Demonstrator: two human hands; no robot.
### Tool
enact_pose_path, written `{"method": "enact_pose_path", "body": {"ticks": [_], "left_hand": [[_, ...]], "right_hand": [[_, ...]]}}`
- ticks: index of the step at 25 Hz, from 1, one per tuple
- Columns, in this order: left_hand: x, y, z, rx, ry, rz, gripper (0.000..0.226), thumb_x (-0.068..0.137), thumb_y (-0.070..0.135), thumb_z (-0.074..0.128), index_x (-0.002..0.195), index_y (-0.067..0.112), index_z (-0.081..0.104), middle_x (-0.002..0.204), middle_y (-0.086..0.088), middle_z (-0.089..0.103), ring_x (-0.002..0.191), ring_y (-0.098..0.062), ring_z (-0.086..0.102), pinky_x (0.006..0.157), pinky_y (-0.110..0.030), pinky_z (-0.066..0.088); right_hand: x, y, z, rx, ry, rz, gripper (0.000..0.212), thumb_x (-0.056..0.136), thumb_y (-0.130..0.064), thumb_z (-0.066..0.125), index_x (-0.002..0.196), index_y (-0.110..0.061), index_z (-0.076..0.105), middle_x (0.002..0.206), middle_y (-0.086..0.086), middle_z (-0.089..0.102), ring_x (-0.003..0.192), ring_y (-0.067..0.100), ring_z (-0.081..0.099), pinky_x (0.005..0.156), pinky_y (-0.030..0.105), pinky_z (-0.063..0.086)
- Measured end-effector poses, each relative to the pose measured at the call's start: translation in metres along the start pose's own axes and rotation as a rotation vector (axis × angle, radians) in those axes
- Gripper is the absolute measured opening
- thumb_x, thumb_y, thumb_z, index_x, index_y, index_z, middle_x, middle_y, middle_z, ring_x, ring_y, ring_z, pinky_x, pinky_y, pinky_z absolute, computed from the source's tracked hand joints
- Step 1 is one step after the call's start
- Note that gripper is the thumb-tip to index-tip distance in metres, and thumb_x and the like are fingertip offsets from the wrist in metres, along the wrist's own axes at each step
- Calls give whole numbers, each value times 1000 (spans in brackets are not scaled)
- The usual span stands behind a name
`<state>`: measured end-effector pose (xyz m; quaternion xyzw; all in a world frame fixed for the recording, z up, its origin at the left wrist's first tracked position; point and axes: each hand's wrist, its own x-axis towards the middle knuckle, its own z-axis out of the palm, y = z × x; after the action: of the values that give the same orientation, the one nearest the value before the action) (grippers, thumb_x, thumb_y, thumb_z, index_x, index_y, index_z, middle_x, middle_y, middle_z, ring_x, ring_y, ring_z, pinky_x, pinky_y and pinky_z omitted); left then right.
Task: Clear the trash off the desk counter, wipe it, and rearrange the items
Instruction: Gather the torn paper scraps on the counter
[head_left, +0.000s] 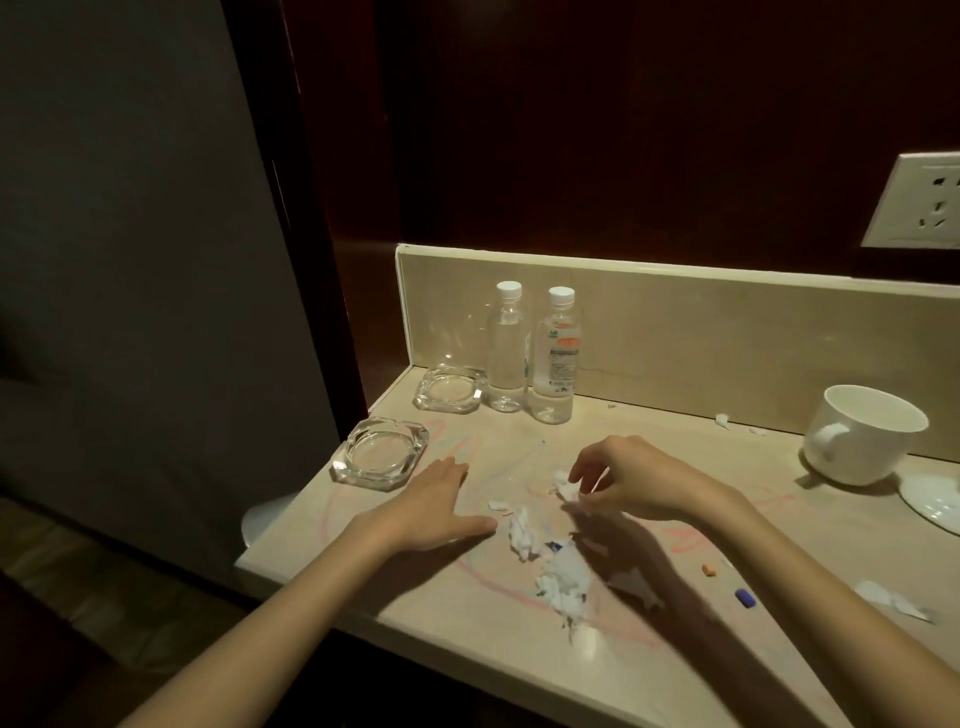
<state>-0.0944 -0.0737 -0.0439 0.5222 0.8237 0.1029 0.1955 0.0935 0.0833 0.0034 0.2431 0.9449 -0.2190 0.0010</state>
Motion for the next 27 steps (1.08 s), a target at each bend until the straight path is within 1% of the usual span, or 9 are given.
{"method": "enact_pose_path", "body": {"ticks": [3, 6, 8, 13, 17, 20, 22, 25, 27], "left_hand": [[1, 9, 15, -56, 32, 13, 93, 89, 61, 50, 154, 12, 6, 162, -5, 0, 149, -18, 0, 120, -34, 7], [12, 34, 26, -113, 55, 107, 89, 92, 59, 46, 154, 13, 2, 162, -3, -1, 149, -16, -2, 118, -32, 4], [27, 52, 31, -165, 46, 156, 88, 92, 58, 46, 154, 11, 3, 162, -4, 2, 149, -17, 1, 119, -33, 6], [66, 100, 42, -220, -1, 278, 86, 89, 61, 47, 150, 8, 17, 156, -12, 22, 145, -27, 21, 116, -45, 25], [76, 138, 55, -231, -78, 416, 81, 92, 52, 51, 152, 13, 14, 158, -6, 23, 143, -17, 28, 116, -39, 28], [71, 145, 57, -243, -126, 501, 76, 93, 51, 51, 152, 17, 18, 153, -4, 34, 137, -14, 38, 112, -35, 34], [69, 134, 47, -252, -93, 502, 71, 94, 47, 52, 151, 17, 22, 146, -3, 42, 131, -16, 44, 108, -28, 35], [60, 97, 22, -300, -17, 421, 66, 94, 44, 53, 149, 20, 27, 150, 1, 39, 132, -6, 41, 107, -20, 32], [46, 66, 6, -281, 29, 351, 64, 94, 44, 52, 149, 22, 28, 150, 5, 37, 128, 2, 38, 102, -13, 29]], "right_hand": [[6, 20, -6, -8, 27, 23, 20, 82, -26, 67, 101, -20, 68, 89, -8, 66, 88, 14, 63, 80, 27, 50], [9, 35, -13, 35, 114, 77, 15, 83, -16, 63, 97, -19, 69, 84, -9, 64, 84, 13, 63, 74, 22, 47], [7, 48, -17, 68, 174, 126, 16, 83, -13, 60, 94, -19, 70, 85, -8, 65, 85, 14, 63, 72, 22, 44], [-19, 83, -26, 57, 221, 267, 18, 85, -15, 58, 98, -17, 71, 95, -4, 68, 84, 11, 61, 72, 21, 41], [-46, 109, -28, 43, 243, 371, 17, 86, -18, 61, 100, -16, 71, 94, -6, 66, 82, 8, 59, 66, 15, 41], [-46, 130, -27, 39, 268, 416, 19, 88, -19, 60, 104, -14, 69, 104, -1, 69, 88, 12, 61, 78, 22, 47], [-34, 143, -28, 25, 315, 445, 23, 89, -18, 58, 109, -12, 67, 111, 4, 68, 99, 18, 61, 88, 29, 48], [-4, 154, -29, 5, 346, 478, 31, 93, -18, 53, 121, -9, 61, 124, 9, 62, 115, 25, 56, 94, 31, 42], [18, 160, -31, -22, 359, 475, 33, 95, -17, 52, 125, -6, 58, 127, 14, 60, 119, 30, 53, 94, 32, 40]]}}
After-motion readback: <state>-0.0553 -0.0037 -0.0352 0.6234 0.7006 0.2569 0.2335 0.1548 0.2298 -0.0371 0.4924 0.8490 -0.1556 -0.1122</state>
